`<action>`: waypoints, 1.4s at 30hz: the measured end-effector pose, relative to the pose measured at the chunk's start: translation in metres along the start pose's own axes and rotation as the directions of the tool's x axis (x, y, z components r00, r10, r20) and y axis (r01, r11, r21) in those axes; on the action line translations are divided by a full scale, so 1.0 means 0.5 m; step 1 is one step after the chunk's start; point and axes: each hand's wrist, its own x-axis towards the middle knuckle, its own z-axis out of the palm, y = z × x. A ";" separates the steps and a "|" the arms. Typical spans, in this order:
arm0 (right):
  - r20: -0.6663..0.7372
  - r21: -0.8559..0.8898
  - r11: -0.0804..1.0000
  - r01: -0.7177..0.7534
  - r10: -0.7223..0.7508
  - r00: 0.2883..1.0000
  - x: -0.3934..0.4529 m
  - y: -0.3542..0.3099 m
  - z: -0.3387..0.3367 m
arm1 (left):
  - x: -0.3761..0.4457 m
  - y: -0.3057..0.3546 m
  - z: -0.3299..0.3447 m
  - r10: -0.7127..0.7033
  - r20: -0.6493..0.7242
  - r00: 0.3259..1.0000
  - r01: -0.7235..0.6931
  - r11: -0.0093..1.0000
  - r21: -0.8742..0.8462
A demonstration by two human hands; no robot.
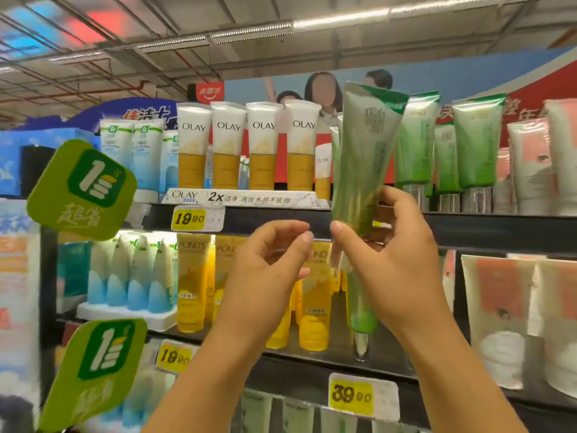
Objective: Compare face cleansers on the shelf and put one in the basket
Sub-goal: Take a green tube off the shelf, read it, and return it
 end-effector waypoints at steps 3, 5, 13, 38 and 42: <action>0.071 0.101 0.987 -0.124 0.117 0.991 -0.065 0.007 -0.011 | -0.079 -0.028 0.010 -0.134 0.040 0.990 0.137 0.986 -0.091; 0.110 0.169 0.965 -0.201 0.184 0.977 -0.107 0.012 -0.024 | -0.130 -0.040 0.015 -0.197 0.041 0.980 0.201 0.971 -0.128; 0.238 0.301 0.846 -0.440 0.380 0.894 -0.258 0.024 -0.080 | -0.302 -0.070 0.061 -0.420 0.026 0.907 0.399 0.841 -0.365; 0.255 0.502 0.497 -0.708 0.696 0.671 -0.434 -0.023 -0.060 | -0.464 -0.079 -0.072 -0.744 0.267 0.613 0.743 0.426 -0.516; 0.220 0.479 0.497 -0.724 0.731 0.647 -0.467 -0.032 -0.047 | -0.486 -0.079 -0.091 -0.772 0.306 0.557 0.763 0.330 -0.556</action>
